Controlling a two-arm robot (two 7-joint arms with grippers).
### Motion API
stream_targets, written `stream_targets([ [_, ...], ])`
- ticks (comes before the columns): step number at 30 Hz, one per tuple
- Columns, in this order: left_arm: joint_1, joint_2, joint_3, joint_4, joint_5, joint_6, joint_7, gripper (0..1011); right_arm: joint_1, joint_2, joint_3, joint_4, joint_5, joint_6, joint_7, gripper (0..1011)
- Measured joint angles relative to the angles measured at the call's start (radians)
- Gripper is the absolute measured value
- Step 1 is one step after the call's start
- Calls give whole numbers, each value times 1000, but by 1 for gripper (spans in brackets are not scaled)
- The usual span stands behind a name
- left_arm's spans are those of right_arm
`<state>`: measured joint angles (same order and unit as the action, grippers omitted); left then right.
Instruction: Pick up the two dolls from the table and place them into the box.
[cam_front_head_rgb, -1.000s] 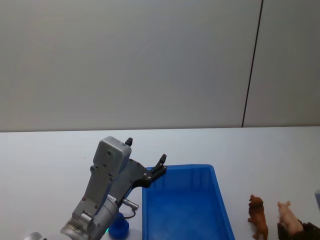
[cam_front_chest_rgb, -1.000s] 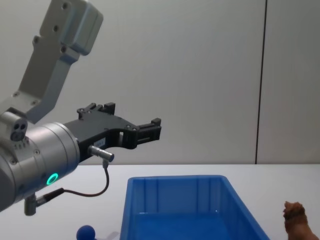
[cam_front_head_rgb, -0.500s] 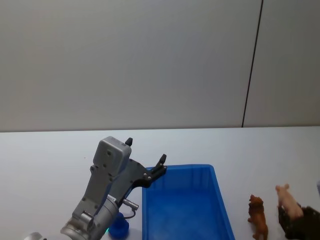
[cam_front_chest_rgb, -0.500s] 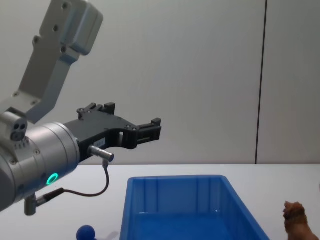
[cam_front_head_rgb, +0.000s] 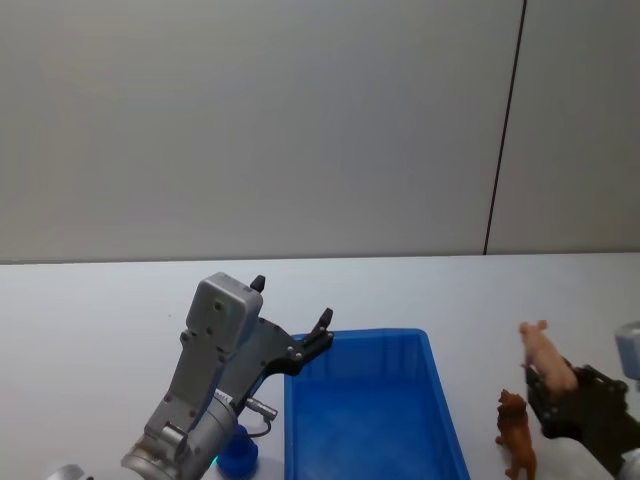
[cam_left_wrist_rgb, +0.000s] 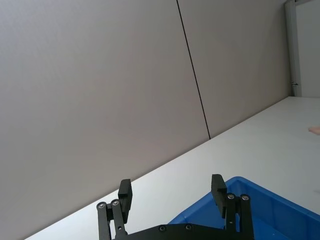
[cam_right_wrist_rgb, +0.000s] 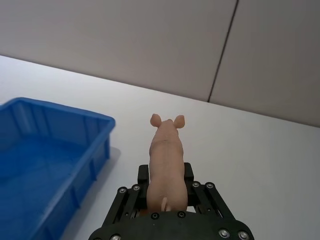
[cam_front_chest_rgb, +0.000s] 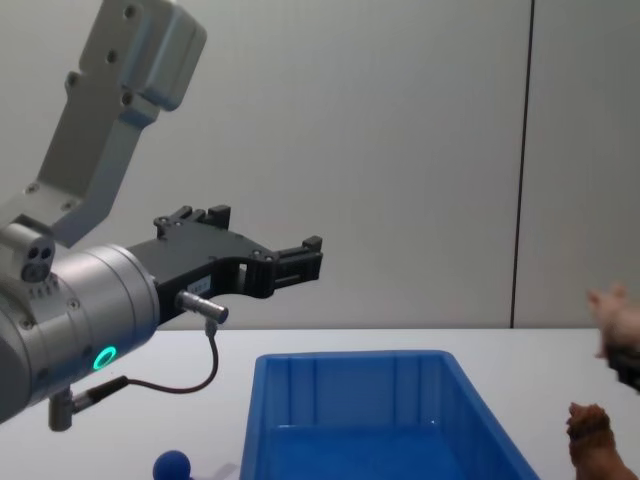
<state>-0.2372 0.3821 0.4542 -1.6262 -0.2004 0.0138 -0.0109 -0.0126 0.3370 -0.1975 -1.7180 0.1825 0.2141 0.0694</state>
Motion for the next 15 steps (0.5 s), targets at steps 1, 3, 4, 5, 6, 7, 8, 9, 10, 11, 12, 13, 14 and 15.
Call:
stream_targets([
  [1,0,0,0,0,0,0,0,1001,9,-6,-4,5,-2,-2,14,371],
  [3,0,0,0,0,0,0,0,1001,19,-13,-8,11,-5,-3,32,371],
  [4,0,0,0,0,0,0,0,1001,25,-17,-10,15,-6,-4,40,371],
  [5,0,0,0,0,0,0,0,1001,35,-24,-15,23,-9,-4,59,371],
  [6,0,0,0,0,0,0,0,1001,40,-27,-17,27,-10,-4,68,371],
  [7,0,0,0,0,0,0,0,1001,52,-36,-22,37,-11,-4,85,371],
  [8,0,0,0,0,0,0,0,1001,52,-36,-22,37,-11,-4,85,371],
  [9,0,0,0,0,0,0,0,1001,63,-44,-28,46,-13,-2,102,371],
  [10,0,0,0,0,0,0,0,1001,73,-52,-33,56,-15,1,121,371],
  [11,0,0,0,0,0,0,0,1001,73,-52,-33,56,-15,1,121,371],
  [12,0,0,0,0,0,0,0,1001,85,-61,-39,67,-16,4,138,371],
  [13,0,0,0,0,0,0,0,1001,89,-65,-42,72,-18,6,148,371],
  [14,0,0,0,0,0,0,0,1001,100,-75,-48,82,-19,10,162,371],
  [15,0,0,0,0,0,0,0,1001,105,-78,-50,89,-20,12,168,371],
])
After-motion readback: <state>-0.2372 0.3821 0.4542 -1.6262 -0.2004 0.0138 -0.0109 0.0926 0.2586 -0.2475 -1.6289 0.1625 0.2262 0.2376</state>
